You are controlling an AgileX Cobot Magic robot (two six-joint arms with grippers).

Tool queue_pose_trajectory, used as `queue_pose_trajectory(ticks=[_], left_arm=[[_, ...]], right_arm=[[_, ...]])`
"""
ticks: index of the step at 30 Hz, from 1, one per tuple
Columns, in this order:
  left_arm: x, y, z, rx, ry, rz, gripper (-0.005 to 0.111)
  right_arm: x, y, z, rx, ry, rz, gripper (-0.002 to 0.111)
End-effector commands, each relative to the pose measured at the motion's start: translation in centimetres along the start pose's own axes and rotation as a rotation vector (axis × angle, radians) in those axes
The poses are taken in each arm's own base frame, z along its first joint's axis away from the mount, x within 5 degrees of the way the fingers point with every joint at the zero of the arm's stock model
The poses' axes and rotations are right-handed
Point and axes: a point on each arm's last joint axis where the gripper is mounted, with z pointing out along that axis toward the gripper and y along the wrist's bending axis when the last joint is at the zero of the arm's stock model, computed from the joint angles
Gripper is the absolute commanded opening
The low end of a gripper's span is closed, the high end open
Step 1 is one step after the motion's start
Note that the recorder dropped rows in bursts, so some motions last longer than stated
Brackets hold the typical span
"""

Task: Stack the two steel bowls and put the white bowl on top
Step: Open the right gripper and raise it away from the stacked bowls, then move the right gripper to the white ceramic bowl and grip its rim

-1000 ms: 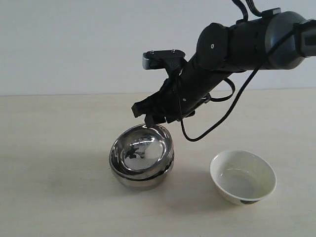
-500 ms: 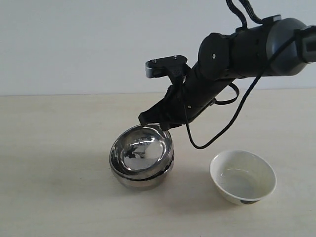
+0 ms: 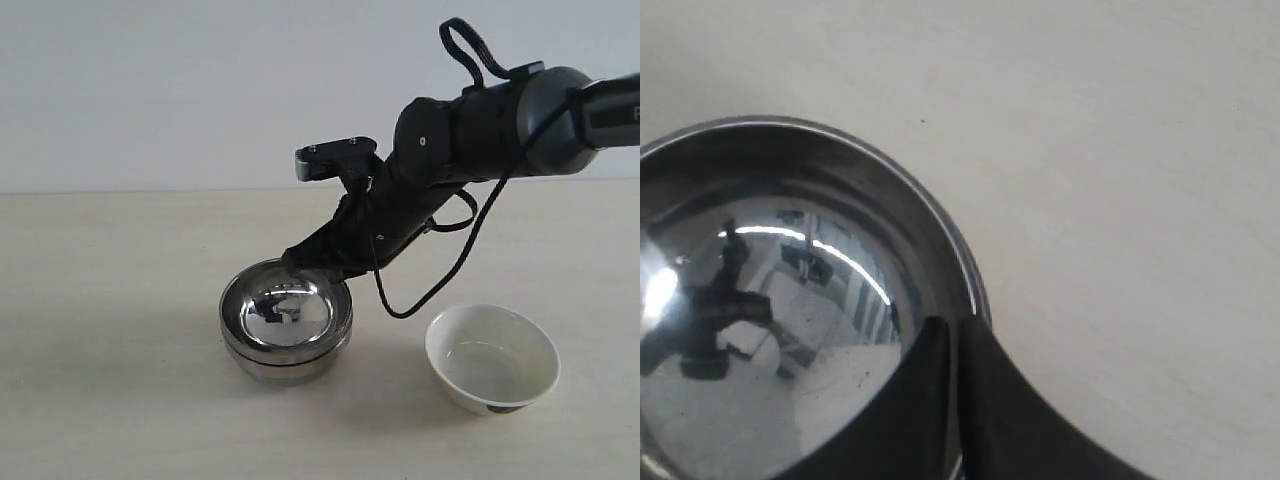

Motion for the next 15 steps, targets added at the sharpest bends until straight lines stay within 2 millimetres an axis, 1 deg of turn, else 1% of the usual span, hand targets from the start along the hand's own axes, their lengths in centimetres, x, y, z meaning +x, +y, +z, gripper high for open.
queue_pose_trajectory(ticks=[1, 3, 4, 5, 6, 7, 8, 10, 11, 13, 14, 15], left_arm=[[0.0, 0.0, 0.0, 0.005, -0.007, -0.004, 0.004], [0.0, 0.0, 0.0, 0.005, -0.007, -0.004, 0.004], [0.0, 0.0, 0.0, 0.005, -0.007, -0.004, 0.004], [0.0, 0.0, 0.0, 0.005, -0.007, -0.004, 0.004], [0.0, 0.0, 0.0, 0.005, -0.007, -0.004, 0.004], [0.0, 0.0, 0.0, 0.005, -0.007, -0.004, 0.004], [0.0, 0.0, 0.0, 0.005, -0.007, -0.004, 0.004], [0.0, 0.0, 0.0, 0.005, -0.007, -0.004, 0.004], [0.0, 0.0, 0.0, 0.005, -0.007, -0.004, 0.004], [0.0, 0.0, 0.0, 0.005, -0.007, -0.004, 0.004], [0.0, 0.0, 0.0, 0.005, -0.007, -0.004, 0.004], [0.0, 0.0, 0.0, 0.005, -0.007, -0.004, 0.004]], right_arm=[[-0.9, 0.2, -1.8, 0.0, -0.054, -0.028, 0.0], [-1.2, 0.3, -3.4, 0.008, -0.075, -0.032, 0.0], [-1.4, -0.1, -4.8, 0.029, -0.079, -0.008, 0.0], [-1.4, -0.7, -5.6, 0.048, -0.077, 0.01, 0.0], [-1.2, -2.1, -7.2, 0.1, -0.043, 0.045, 0.001], [-0.9, -2.8, -7.8, 0.128, -0.013, 0.055, 0.004], [-0.3, -4.1, -8.4, 0.17, 0.044, 0.09, 0.012], [0.7, -5.9, -9.0, 0.21, 0.126, 0.127, 0.029], [1.3, -6.6, -9.1, 0.219, 0.175, 0.147, 0.038], [2.5, -7.6, -8.9, 0.231, 0.238, 0.167, 0.052], [3.2, -8.1, -8.7, 0.244, 0.26, 0.172, 0.058], [3.6, -8.5, -8.5, 0.258, 0.268, 0.168, 0.061]])
